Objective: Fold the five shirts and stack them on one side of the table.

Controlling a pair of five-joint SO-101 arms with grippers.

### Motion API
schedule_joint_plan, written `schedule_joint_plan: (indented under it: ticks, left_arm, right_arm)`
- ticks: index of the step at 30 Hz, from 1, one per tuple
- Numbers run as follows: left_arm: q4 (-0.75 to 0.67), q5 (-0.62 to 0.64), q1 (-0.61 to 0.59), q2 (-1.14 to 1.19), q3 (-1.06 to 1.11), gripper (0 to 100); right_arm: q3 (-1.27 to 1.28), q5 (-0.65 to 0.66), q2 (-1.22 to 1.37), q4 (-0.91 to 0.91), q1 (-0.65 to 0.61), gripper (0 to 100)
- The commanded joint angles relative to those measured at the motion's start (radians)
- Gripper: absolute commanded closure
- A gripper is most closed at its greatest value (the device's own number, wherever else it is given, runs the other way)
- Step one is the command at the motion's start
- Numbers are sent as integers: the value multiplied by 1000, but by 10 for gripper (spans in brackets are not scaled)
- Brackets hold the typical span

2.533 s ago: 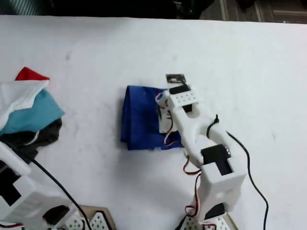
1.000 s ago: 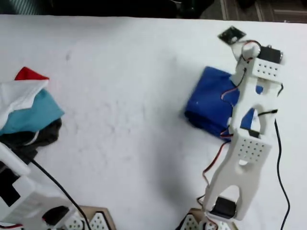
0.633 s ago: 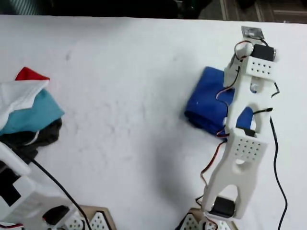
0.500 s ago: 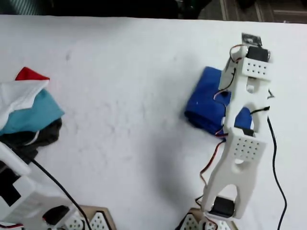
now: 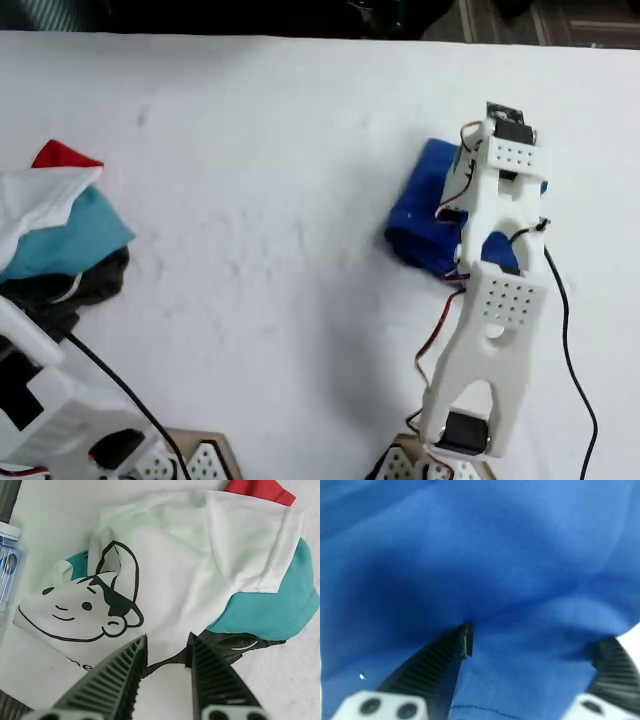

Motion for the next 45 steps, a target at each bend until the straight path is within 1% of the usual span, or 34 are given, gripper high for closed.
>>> schedule_joint_plan:
  ticks: [1,3,6,7,8,9,12,18,20,23,30,32,33,35,37,39,41,45]
  left_arm:
    - [-2,-9,-8,-44,-29,854]
    - [-2,-9,-8,-48,-29,854]
    - [-2,-9,-8,-48,-29,854]
    - [-2,-9,-8,-48,-29,854]
    - [-2,-9,-8,-48,-29,854]
    - [-2,-9,-8,-48,-29,854]
    - [-2,-9,-10,-50,-29,854]
    - [-2,-9,-10,-50,-29,854]
    - [-2,-8,-10,-50,-29,854]
    - [-2,-6,-10,-50,-29,854]
    - [0,-3,-8,-50,-29,854]
    - [0,-3,-10,-51,-29,854]
    - [0,-3,-10,-51,-29,854]
    - [0,-5,-10,-51,-29,854]
    - [0,-5,-10,-51,-29,854]
    - [0,-5,-10,-51,-29,854]
    - [0,-5,-10,-51,-29,854]
    - [0,-3,-8,-51,-32,854]
  right_arm:
    - [-3,-8,44,-31,-7,713]
    - [-3,-3,45,-31,-5,795]
    - [-11,0,44,-25,2,957]
    - [-21,6,44,-18,13,991]
    - [-32,40,44,-2,24,972]
    - [-43,101,44,18,38,957]
    - [-81,327,44,61,90,981]
    - [-203,712,50,74,268,981]
    - [-236,815,53,74,311,981]
    - [-249,907,54,74,348,981]
    - [-256,970,42,82,380,981]
    - [-258,974,27,108,381,965]
    - [-258,974,13,131,381,936]
    - [-256,967,-21,173,380,841]
    - [-250,967,-68,173,381,744]
    - [-247,967,-114,173,381,681]
    - [-247,968,-156,173,380,673]
    - [-247,968,-242,174,377,712]
